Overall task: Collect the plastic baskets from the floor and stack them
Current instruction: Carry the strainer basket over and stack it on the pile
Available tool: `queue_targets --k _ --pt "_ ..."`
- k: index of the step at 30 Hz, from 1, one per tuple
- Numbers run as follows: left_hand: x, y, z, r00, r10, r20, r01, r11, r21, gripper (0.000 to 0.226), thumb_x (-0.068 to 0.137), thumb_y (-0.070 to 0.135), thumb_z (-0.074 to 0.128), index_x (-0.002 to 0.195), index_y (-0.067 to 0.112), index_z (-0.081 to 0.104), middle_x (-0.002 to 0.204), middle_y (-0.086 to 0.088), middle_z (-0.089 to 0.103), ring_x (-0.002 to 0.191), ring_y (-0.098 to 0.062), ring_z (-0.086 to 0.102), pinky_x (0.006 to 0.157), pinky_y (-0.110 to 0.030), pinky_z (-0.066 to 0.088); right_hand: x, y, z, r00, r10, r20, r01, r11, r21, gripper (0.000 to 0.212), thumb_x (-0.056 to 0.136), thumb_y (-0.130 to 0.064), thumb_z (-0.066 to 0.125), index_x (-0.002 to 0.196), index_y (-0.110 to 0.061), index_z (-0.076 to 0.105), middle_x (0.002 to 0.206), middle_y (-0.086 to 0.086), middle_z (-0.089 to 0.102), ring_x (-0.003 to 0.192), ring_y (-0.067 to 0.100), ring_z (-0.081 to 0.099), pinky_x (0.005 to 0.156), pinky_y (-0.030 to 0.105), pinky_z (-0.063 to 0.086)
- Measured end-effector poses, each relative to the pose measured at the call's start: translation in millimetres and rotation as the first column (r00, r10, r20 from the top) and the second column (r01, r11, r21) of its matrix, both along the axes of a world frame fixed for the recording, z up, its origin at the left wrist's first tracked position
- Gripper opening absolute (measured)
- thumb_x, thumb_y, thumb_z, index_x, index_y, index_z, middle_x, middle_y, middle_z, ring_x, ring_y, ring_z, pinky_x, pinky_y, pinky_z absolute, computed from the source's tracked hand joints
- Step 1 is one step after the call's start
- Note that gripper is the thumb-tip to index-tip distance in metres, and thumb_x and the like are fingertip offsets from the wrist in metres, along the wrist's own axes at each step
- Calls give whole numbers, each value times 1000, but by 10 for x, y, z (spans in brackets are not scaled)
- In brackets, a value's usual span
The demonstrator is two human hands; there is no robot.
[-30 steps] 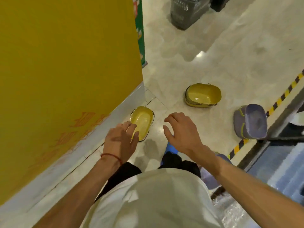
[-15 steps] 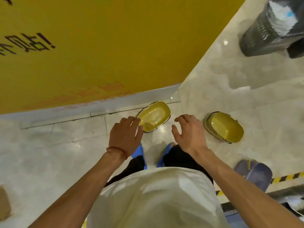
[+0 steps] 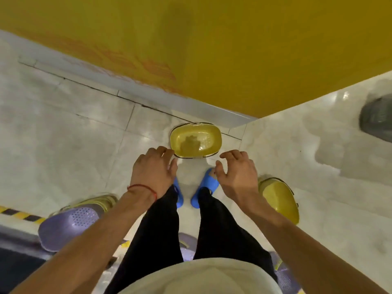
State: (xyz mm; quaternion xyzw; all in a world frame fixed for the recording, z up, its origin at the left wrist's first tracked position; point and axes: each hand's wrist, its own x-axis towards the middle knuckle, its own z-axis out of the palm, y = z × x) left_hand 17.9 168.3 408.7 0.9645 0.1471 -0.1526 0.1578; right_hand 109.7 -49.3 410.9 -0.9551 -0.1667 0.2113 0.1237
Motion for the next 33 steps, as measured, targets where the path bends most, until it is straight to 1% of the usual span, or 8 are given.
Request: queue_targets --k 2,7,11,19,23,26,29,33 --pt "-122 -134 -1084 992 115 -57 -117 992 -38 33 98 33 48 116 13 66 109 -7 66 93 -32 61 72 -43 51 13 -25 -1111 999 41 -30 -42 998 -44 28 96 -34 56 115 -17 69 113 3 67 108 27 55 87 40 43" --pt "-38 -110 -1675 947 322 15 -317 938 -139 31 96 35 45 115 21 65 108 -1 66 97 -27 60 74 -39 53 217 29 -1766 998 49 36 -48 999 -26 26 94 -30 59 110 -14 71 109 4 68 104 29 57 85 40 44" --pt "-79 -75 -1785 927 355 118 -338 931 -138 40 95 39 39 114 18 66 106 -1 67 96 -26 62 71 -40 55 320 -3 -1967 998 12 58 -12 1000 -13 28 97 -34 54 114 -18 69 113 -1 66 109 24 54 90 38 43" --pt "65 71 -3764 908 396 140 -375 914 -154 41 95 39 41 118 13 64 115 -7 63 103 -31 57 73 -47 53 728 -162 -3917 988 -124 87 123 992 19 39 100 -37 51 131 -15 58 129 3 59 120 26 49 94 43 46" --pt "161 104 -4654 858 499 122 -459 851 -255 47 97 42 45 136 15 48 132 -6 53 116 -28 53 86 -47 50 941 -174 -4722 971 -223 88 214 971 103 50 103 -48 40 143 -18 45 139 1 52 128 21 45 102 39 42" --pt "253 56 -5097 759 644 92 -556 716 -423 49 102 39 47 145 17 38 138 -4 51 121 -22 53 96 -39 47 988 -193 -5144 947 -321 -20 317 920 232 57 104 -55 33 150 -21 35 145 2 50 130 19 46 106 36 40" --pt "341 -56 -5308 697 711 91 -576 631 -520 40 102 41 44 139 24 41 109 9 60 94 -5 58 81 -21 44 954 -168 -5354 901 -420 -114 433 838 331 53 105 -54 29 148 -24 36 127 -6 61 108 4 58 93 31 48" --pt "330 -173 -5226 621 775 117 -625 580 -522 40 102 41 45 138 23 43 86 25 55 77 17 54 63 0 35 854 -107 -5255 852 -511 -116 511 765 392 43 108 -44 30 138 -19 47 94 -25 55 86 -22 53 66 2 39"
